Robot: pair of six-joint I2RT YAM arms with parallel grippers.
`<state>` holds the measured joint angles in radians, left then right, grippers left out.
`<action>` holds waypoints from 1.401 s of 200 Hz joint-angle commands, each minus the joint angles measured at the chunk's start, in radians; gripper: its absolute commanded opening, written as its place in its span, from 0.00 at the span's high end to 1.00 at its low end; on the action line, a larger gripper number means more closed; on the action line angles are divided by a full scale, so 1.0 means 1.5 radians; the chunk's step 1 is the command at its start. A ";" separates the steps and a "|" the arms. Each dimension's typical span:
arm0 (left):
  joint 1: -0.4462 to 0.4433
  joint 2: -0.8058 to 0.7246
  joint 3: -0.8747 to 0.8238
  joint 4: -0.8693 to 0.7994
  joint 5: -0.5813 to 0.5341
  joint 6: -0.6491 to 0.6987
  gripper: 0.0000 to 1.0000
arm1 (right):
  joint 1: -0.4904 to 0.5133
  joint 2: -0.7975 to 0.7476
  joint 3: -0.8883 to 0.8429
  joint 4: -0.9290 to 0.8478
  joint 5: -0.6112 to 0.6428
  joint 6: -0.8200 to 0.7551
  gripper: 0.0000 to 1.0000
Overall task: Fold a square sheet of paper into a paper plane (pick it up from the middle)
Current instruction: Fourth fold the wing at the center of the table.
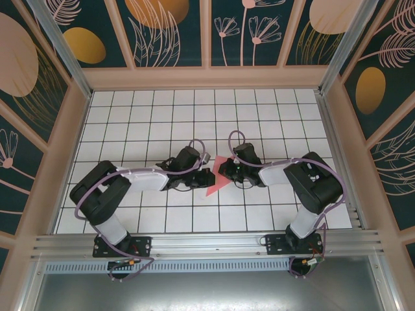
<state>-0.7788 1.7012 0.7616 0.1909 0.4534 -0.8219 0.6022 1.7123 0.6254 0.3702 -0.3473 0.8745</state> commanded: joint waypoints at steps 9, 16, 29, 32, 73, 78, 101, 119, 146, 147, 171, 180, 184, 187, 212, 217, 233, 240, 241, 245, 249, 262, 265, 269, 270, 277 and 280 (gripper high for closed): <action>-0.002 0.047 -0.020 0.002 -0.031 -0.009 0.92 | 0.006 0.024 -0.016 -0.057 0.039 0.002 0.93; -0.002 0.048 -0.032 -0.002 -0.039 -0.007 0.93 | 0.005 0.023 -0.010 -0.064 0.039 -0.001 0.93; -0.002 0.045 -0.054 -0.006 -0.047 -0.005 0.96 | 0.005 0.017 0.001 -0.077 0.040 -0.007 0.93; -0.002 0.044 -0.059 -0.008 -0.049 -0.004 0.96 | 0.006 0.014 0.004 -0.079 0.040 -0.007 0.93; -0.002 0.033 -0.100 -0.011 -0.062 0.002 1.00 | 0.007 -0.051 0.057 -0.129 0.034 -0.031 0.91; -0.002 0.033 -0.101 -0.011 -0.061 0.002 1.00 | 0.007 -0.060 0.059 -0.130 0.030 -0.033 0.91; -0.001 0.035 -0.093 -0.011 -0.059 0.004 1.00 | 0.017 -0.077 0.058 -0.104 0.012 -0.023 0.91; -0.002 0.042 -0.082 -0.017 -0.061 0.008 1.00 | 0.035 -0.057 0.060 -0.086 0.003 -0.012 0.92; -0.002 0.046 -0.072 -0.024 -0.063 0.010 1.00 | 0.070 -0.028 0.058 -0.077 0.031 0.002 0.93; -0.001 0.045 -0.072 -0.025 -0.063 0.010 1.00 | 0.069 -0.028 0.057 -0.077 0.033 0.003 0.93; -0.002 0.041 -0.077 -0.028 -0.063 0.011 1.00 | 0.068 -0.004 0.038 -0.063 0.047 0.004 0.94; -0.002 0.040 -0.081 -0.028 -0.064 0.012 1.00 | 0.061 0.006 0.039 -0.069 0.053 -0.006 0.94; -0.002 0.039 -0.082 -0.028 -0.064 0.012 1.00 | 0.056 0.010 0.040 -0.074 0.058 -0.011 0.94; -0.002 0.039 -0.085 -0.028 -0.064 0.013 1.00 | 0.053 0.014 0.042 -0.078 0.062 -0.015 0.94; -0.002 0.039 -0.097 -0.031 -0.065 0.015 1.00 | 0.010 0.031 0.042 -0.083 0.067 -0.040 0.94; -0.002 0.038 -0.101 -0.029 -0.065 0.014 1.00 | -0.002 0.035 0.041 -0.080 0.065 -0.044 0.94; -0.002 0.031 -0.111 -0.025 -0.066 0.012 1.00 | -0.033 0.042 0.037 -0.071 0.051 -0.056 0.94; -0.002 0.030 -0.114 -0.024 -0.066 0.011 1.00 | -0.062 0.043 0.036 -0.067 0.048 -0.060 0.94; -0.002 0.031 -0.114 -0.024 -0.066 0.011 1.00 | -0.065 0.044 0.036 -0.067 0.048 -0.060 0.94; -0.002 0.029 -0.116 -0.024 -0.066 0.010 1.00 | -0.074 0.044 0.036 -0.065 0.045 -0.064 0.93; -0.001 0.028 -0.118 -0.024 -0.066 0.011 1.00 | -0.082 0.045 0.037 -0.064 0.043 -0.067 0.93; -0.002 0.026 -0.121 -0.022 -0.064 0.011 1.00 | -0.106 0.046 0.041 -0.064 0.035 -0.079 0.93; -0.002 0.026 -0.122 -0.022 -0.064 0.011 1.00 | -0.111 0.047 0.043 -0.063 0.034 -0.082 0.93; -0.001 0.025 -0.122 -0.022 -0.064 0.010 1.00 | -0.117 0.047 0.045 -0.063 0.031 -0.086 0.93; -0.002 0.024 -0.123 -0.022 -0.064 0.010 1.00 | -0.119 0.048 0.046 -0.063 0.031 -0.087 0.93; -0.002 0.022 -0.125 -0.021 -0.063 0.010 1.00 | -0.128 0.050 0.051 -0.064 0.026 -0.093 0.93; -0.002 0.020 -0.125 -0.020 -0.063 0.010 1.00 | -0.132 0.051 0.054 -0.066 0.025 -0.095 0.93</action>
<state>-0.7792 1.7206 0.6350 0.3309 0.4023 -0.8230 0.4789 1.7496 0.6971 0.3019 -0.3950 0.7982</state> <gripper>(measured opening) 0.070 0.071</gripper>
